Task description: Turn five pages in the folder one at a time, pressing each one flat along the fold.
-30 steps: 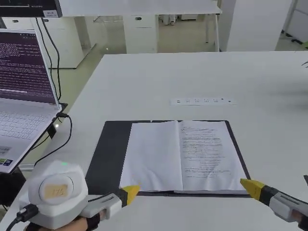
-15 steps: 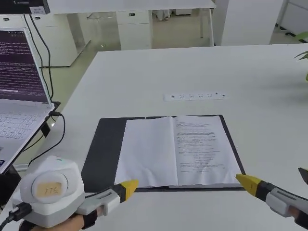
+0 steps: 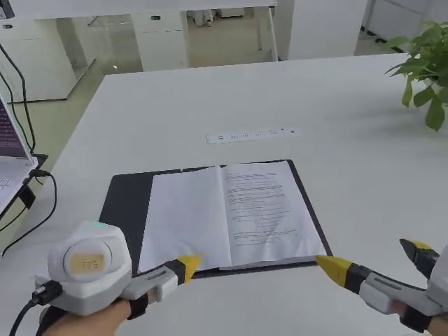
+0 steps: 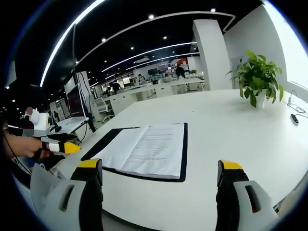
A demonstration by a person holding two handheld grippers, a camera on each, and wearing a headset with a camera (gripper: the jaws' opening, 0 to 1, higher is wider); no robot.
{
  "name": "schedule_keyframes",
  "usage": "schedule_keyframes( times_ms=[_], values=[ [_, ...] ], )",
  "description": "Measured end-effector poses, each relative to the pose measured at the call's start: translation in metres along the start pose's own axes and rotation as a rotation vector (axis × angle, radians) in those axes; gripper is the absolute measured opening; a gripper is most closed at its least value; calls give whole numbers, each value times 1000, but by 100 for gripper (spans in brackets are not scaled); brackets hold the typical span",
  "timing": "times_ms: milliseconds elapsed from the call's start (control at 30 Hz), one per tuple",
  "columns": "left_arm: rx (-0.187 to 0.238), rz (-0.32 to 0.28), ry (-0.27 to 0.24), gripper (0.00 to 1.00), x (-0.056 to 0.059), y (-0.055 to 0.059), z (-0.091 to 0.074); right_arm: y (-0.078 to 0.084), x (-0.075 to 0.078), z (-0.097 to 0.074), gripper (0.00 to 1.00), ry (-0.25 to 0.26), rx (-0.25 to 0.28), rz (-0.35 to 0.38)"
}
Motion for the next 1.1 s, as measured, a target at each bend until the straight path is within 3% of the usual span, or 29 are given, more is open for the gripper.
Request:
schedule_keyframes(
  times_ms=[367, 633, 767, 833, 1100],
  values=[
    [-20, 78, 95, 77, 58, -1, 46, 6, -6, 1, 98, -17, -13, 7],
    [-54, 135, 163, 70, 102, 7, 80, 10, -4, 2, 97, -19, -21, 11],
    [-61, 132, 183, 67, 119, 10, 92, 9, -4, 2, 96, -20, -22, 12],
    [-75, 159, 194, 65, 128, 14, 98, 9, -4, 2, 95, -20, -22, 9],
    [-102, 207, 212, 57, 150, 27, 119, 11, -7, 3, 93, -38, -31, -7]
  ],
)
Point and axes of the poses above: the centre of the closed fingertips' face, and the gripper's own axes: z roughly forward along the fingers, x roughly to its right, y roughly out of its underside, the point moved 4 cm from there along -z, roughly backward along the fingers, and after that the axes turned 13 degrees about -y, right-handed, at the moved point
